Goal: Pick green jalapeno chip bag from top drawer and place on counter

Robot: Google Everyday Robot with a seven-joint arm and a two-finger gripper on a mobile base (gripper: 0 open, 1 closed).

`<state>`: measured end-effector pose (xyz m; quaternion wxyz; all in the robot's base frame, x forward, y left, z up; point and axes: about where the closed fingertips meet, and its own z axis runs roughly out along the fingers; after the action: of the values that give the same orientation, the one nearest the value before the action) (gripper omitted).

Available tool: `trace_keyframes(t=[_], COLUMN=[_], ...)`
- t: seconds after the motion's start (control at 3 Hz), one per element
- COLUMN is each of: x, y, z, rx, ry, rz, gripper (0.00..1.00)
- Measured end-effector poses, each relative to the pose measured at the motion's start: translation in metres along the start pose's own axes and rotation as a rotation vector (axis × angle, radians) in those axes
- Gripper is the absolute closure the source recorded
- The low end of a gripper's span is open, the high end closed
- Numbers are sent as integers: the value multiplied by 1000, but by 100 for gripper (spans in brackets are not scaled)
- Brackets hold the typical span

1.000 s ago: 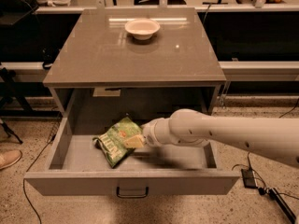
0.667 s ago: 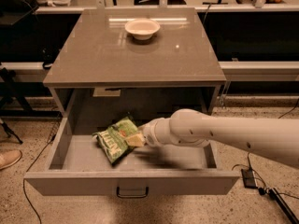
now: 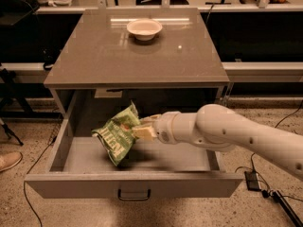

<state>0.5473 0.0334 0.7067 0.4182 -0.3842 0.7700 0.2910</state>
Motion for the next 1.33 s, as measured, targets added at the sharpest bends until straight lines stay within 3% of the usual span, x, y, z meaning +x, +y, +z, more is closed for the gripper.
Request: trace_keyframes(t=[0.33,0.67,1.0,1.33], x=[-41,-35,-35,-67], y=[36,26,26,7], z=[-47,-72,-72,-79], rx=[-34,11,12,44], ry=[-98,-116,-115,-219], rz=[-78,-73,-72,-104], gripper=[100,100,100,100])
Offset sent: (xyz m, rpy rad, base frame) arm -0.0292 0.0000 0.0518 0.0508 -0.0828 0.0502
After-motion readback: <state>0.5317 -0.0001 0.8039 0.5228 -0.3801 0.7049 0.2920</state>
